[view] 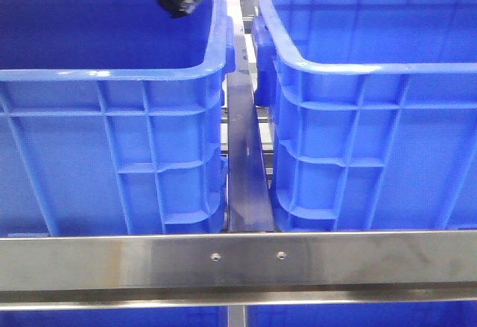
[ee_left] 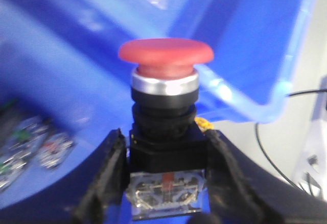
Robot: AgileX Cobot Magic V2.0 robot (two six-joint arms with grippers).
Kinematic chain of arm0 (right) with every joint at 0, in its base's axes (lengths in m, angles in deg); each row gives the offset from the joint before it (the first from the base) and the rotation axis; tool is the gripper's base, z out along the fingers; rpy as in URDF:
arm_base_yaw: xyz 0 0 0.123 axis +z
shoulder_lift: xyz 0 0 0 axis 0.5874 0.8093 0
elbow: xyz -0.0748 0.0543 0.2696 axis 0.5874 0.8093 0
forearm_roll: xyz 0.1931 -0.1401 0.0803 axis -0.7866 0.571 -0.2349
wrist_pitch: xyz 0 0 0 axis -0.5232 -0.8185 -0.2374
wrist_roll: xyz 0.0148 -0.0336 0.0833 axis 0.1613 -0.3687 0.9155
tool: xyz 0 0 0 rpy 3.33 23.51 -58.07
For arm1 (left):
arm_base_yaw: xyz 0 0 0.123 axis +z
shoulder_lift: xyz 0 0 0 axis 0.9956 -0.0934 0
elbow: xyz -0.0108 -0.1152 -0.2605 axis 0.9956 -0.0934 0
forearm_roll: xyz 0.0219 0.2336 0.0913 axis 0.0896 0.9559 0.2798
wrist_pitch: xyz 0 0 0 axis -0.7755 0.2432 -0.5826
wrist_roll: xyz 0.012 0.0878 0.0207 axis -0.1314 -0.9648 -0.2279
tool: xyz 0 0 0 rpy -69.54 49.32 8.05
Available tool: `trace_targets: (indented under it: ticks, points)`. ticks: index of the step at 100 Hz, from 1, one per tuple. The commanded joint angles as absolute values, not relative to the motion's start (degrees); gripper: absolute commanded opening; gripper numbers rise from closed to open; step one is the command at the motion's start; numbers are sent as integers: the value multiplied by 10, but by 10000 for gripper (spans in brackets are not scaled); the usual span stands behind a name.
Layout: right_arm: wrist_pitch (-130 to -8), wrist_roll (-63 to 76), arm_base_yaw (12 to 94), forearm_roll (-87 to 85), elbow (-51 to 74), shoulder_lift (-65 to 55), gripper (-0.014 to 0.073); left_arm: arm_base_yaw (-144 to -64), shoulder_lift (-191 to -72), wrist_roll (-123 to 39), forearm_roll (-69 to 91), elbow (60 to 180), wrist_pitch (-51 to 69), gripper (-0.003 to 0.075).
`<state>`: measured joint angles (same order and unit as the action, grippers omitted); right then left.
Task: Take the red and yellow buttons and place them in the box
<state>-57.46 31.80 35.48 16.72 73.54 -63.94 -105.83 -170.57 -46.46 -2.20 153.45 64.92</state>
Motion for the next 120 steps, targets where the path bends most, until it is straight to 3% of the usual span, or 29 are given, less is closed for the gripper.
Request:
trace_targets:
  ticks: [1,29,102,120]
  points:
    - [-532,318,353,170,726,-652,-69,-1081,-1677,-467,-70,1550,642,95]
    - [-532,318,353,170,726,-652,-69,-1122,-1677,-467,-100,1550,640,95]
    - [-528,319,354,170,722,-652,-69,-1122,-1677,-467,-105,1550,640,95]
    - [-605,318,354,178,671,-651,-69,-1122,-1677,-467,-105,1550,640,95]
